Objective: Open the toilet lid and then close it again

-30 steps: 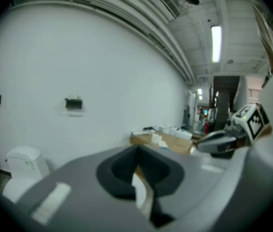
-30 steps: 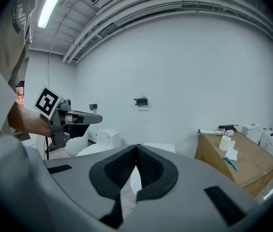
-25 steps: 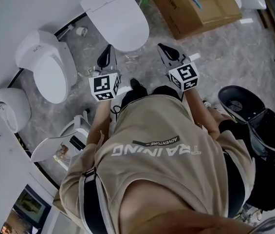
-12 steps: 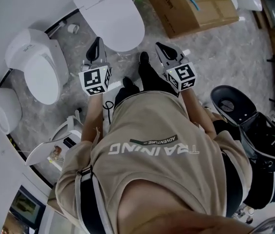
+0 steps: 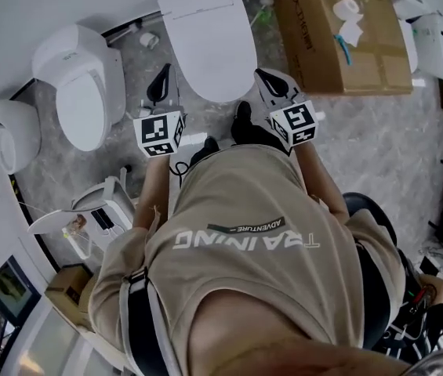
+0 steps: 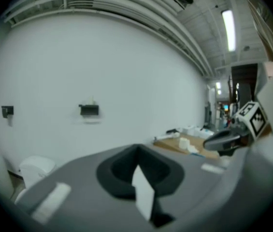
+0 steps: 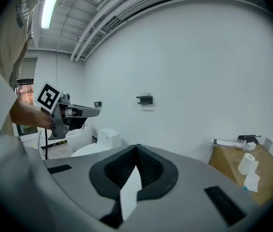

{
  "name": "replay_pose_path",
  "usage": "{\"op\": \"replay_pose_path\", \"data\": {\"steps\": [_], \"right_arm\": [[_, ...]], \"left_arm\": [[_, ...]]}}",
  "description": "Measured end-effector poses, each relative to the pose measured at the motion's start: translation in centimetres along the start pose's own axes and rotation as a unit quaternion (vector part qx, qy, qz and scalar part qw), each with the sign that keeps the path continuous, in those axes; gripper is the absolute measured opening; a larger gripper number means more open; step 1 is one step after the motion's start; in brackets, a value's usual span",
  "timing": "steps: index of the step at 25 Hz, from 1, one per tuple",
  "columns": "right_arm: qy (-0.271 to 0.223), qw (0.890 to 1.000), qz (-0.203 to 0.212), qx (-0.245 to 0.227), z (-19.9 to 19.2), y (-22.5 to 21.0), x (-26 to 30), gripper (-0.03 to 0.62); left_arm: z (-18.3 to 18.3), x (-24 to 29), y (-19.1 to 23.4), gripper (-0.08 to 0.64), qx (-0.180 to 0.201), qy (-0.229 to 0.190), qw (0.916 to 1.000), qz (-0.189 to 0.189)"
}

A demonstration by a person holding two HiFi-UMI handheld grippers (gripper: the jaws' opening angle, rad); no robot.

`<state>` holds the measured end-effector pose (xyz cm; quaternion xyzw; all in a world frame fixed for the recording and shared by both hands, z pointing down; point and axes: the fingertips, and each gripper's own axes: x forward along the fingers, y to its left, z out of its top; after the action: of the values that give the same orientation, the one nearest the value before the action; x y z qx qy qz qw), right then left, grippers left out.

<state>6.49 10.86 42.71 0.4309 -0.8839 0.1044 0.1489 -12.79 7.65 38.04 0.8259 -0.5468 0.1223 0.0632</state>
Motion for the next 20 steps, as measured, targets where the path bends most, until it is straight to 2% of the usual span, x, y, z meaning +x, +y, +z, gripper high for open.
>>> {"op": "replay_pose_path", "data": {"steps": [10, 14, 20], "right_arm": [[0.008, 0.997, 0.071, -0.013, 0.7, -8.2, 5.6, 0.014], [0.015, 0.996, 0.087, -0.022, 0.7, -10.1, 7.1, 0.014], [0.029, 0.996, 0.087, -0.003, -0.1, -10.6, 8.1, 0.014]], "left_arm": [[2.1, 6.4, -0.4, 0.005, -0.021, 0.006, 0.9988, 0.045], [1.6, 8.2, -0.8, 0.005, -0.022, 0.018, 0.9985, 0.047], [1.2, 9.2, -1.1, 0.005, -0.026, 0.02, 0.9988, 0.037]]}}
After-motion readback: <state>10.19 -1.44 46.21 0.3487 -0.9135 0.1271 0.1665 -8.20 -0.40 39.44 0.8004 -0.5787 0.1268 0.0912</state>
